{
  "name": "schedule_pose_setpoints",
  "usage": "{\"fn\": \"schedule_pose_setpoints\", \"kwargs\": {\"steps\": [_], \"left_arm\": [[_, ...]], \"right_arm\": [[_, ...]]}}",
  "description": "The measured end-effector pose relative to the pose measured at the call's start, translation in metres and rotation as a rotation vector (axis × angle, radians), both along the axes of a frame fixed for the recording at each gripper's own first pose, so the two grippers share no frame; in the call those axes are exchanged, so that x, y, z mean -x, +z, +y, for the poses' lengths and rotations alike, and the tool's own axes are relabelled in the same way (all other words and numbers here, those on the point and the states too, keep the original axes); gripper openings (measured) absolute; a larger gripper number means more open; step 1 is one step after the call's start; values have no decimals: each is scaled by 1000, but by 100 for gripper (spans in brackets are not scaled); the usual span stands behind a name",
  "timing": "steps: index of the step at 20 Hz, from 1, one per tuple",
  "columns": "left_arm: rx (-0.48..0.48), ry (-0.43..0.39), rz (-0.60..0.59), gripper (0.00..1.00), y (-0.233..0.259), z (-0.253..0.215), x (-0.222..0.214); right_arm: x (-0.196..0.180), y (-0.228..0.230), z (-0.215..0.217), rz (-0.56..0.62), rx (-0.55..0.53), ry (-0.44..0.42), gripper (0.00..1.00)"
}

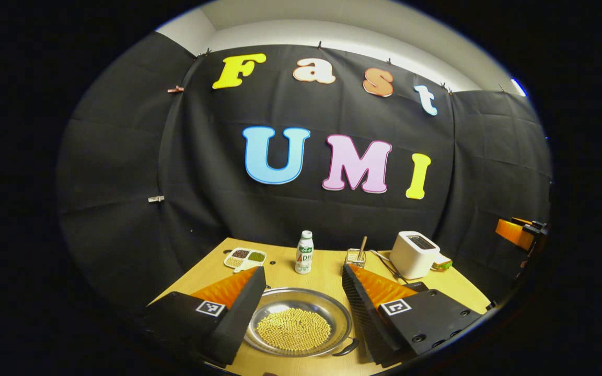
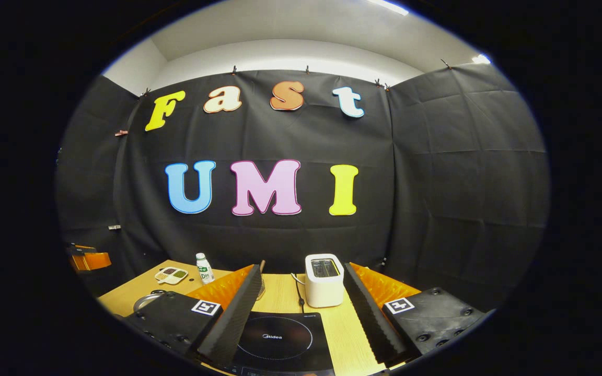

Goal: First push the handle of the pot to place it horizontally, then grasp the pot with both hands and set it on the induction cooktop.

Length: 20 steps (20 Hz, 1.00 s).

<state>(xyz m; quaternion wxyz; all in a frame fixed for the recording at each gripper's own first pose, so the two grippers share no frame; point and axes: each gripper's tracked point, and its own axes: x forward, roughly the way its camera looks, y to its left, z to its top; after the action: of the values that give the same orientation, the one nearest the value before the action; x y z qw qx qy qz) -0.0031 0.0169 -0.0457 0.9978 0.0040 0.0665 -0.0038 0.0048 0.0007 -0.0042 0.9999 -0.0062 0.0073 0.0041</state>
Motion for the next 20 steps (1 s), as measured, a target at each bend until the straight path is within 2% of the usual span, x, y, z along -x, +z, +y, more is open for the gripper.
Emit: {"fn": "schedule_pose_setpoints", "kwargs": {"steps": [2,3,4,5,8,9,13,15,18,20], "left_arm": [[23,-12,30,83,-10,1,-1],[20,-16,49,73,-17,3,0],[9,-14,74,69,-26,5,-1],[-2,-19,93,56,-32,7,0],[-30,-63,149,48,-54,6,3],[-40,-71,167,40,-61,6,5],[-64,-124,257,18,-97,4,14],[-63,-135,314,11,-117,6,19],[-53,-152,392,5,-148,7,25],[-75,-172,445,5,-169,7,30]], "right_arm": [[-1,-1,-1,2,3,-1,98],[-2,-1,-1,2,3,-2,98],[-2,-1,-2,1,3,-4,98],[-2,-1,-3,0,4,-5,98],[-4,-5,-3,9,3,-7,98],[-4,-6,-4,11,2,-8,98],[-6,-9,-4,17,-2,-11,98],[-8,-12,-5,20,-5,-12,98],[-11,-14,-7,25,-8,-18,98],[-12,-15,-8,26,-10,-21,98]]}}
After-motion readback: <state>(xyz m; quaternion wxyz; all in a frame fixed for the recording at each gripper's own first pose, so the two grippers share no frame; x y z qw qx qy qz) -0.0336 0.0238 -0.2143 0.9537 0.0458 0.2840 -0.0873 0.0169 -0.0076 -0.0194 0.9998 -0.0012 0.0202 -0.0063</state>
